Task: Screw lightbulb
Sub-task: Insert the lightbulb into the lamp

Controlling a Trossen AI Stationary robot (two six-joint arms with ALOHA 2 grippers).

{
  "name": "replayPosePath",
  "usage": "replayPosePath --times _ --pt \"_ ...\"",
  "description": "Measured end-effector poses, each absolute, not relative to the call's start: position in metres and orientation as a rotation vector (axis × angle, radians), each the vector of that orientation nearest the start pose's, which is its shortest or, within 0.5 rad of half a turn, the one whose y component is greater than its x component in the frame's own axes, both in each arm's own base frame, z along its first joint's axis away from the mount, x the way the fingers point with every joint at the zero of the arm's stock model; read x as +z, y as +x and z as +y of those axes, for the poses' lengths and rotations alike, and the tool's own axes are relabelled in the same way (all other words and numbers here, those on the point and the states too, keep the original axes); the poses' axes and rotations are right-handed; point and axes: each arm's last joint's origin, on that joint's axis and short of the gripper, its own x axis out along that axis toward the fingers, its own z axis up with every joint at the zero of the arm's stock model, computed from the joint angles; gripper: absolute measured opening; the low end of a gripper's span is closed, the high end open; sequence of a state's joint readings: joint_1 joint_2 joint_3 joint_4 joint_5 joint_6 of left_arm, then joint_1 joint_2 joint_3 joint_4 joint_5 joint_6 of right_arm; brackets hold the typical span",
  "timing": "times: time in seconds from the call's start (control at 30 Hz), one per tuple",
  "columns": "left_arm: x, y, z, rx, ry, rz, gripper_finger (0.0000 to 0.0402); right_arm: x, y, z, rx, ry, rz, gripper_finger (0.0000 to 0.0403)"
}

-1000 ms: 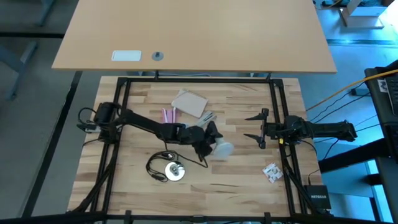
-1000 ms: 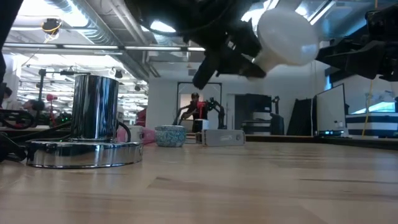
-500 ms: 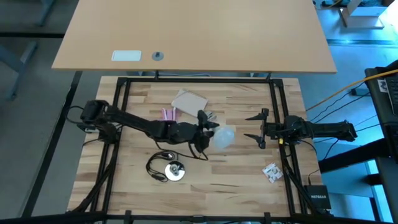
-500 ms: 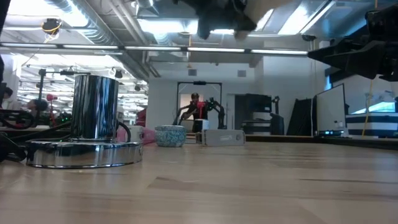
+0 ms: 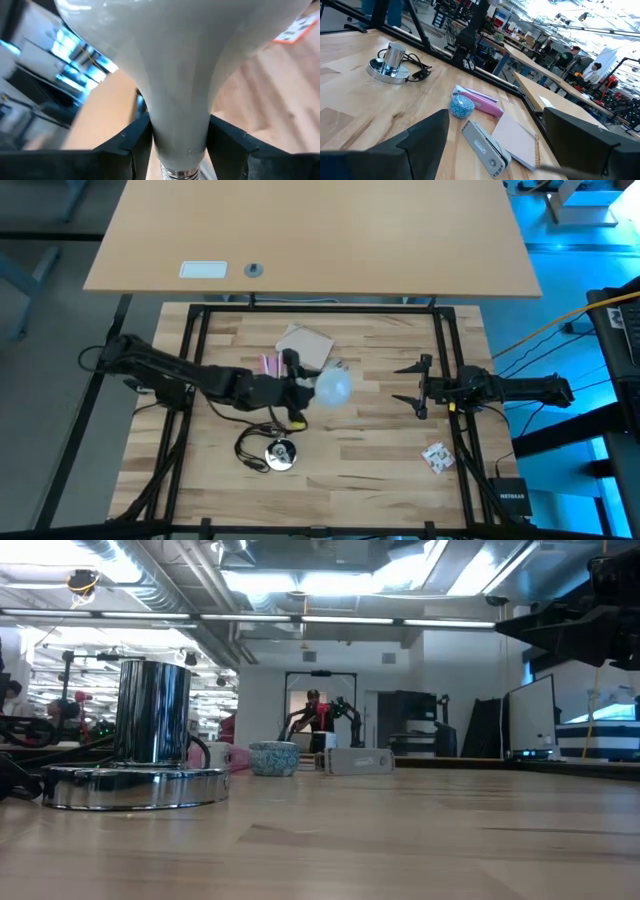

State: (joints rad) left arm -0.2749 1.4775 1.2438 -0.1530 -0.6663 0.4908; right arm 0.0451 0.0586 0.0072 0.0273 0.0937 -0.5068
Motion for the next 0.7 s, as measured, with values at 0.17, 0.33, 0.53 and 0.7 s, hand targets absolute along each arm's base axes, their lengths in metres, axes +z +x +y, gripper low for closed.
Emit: replayPosePath --times 0.17,0.33,0.53,0.7 --pt "0.342 0.298 -0.079 0.282 0.494 0.474 0.0157 0.164 0.101 0.002 -0.042 -0.508 0.036 0.0328" --pt "0.336 0.279 -0.092 0.233 0.346 0.56 0.0157 0.164 0.101 0.002 -0.042 -0.508 0.035 0.0328" --pt "0.328 0.265 -0.111 0.174 0.16 0.63 0.0157 0.169 0.101 0.002 -0.047 -0.436 -0.018 0.0328" --pt "0.327 0.257 -0.127 0.178 -0.013 0.623 0.0157 0.175 0.1 0.002 -0.052 -0.222 -0.09 0.0328"
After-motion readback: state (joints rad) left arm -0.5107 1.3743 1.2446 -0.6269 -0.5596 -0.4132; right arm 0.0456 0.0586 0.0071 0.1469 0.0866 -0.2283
